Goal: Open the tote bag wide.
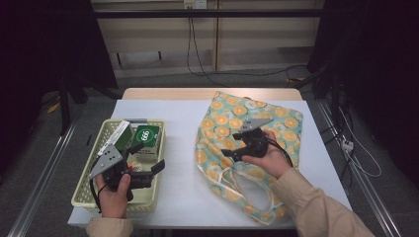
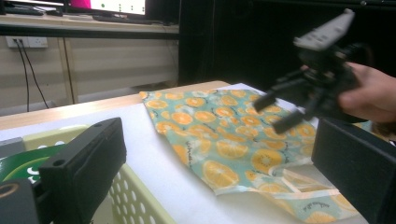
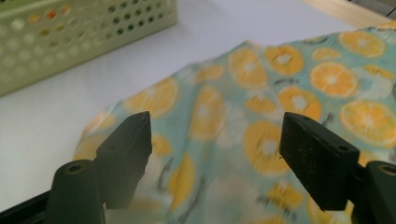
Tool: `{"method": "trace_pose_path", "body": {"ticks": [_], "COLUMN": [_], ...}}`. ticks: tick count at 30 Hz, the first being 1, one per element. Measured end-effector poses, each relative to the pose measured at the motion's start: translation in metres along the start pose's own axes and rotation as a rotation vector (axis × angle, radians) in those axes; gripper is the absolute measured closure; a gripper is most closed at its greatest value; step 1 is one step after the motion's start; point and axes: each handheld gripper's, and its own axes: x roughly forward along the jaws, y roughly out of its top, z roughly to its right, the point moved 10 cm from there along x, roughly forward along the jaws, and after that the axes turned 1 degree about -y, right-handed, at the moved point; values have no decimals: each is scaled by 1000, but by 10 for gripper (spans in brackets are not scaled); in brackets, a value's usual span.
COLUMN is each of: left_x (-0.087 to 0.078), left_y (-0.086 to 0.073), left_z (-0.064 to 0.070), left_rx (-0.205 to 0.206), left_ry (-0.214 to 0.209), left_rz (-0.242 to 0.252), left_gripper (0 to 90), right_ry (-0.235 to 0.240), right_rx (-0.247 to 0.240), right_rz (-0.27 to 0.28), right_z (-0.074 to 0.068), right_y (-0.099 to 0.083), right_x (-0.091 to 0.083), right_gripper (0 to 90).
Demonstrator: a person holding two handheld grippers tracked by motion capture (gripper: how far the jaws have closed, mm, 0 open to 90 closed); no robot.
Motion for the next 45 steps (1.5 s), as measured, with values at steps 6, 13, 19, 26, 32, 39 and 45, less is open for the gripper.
{"method": "trace_pose_path", "body": {"ticks": [6,13,19,26,32,39,45], "left_x": [2,3,2,2,3,5,4], "left_y": [-2,-5,-5,-4,-2,0,1], "left_z": [3,5,6,6,9,9,9], "left_rx": [8,13,19,20,24,27,27], "left_ry": [-4,-3,-3,-6,-11,-15,-14], "left_rz": [-14,-26,-26,-20,-17,-13,-9], "left_gripper": [29,29,30,30,29,29,29], "right_ry": [71,151,131,83,81,93,181], "right_rx": [9,-39,-117,-69,-24,-5,-9], "right_rz": [-22,-42,-157,-124,-108,-90,-50], "right_z": [-31,-72,-93,-78,-65,-64,-90], "right_y": [-34,-59,-83,-88,-87,-76,-48], "right_x": [-18,-18,1,4,4,10,22], "right_gripper": [291,303,291,574,836,900,900]}}
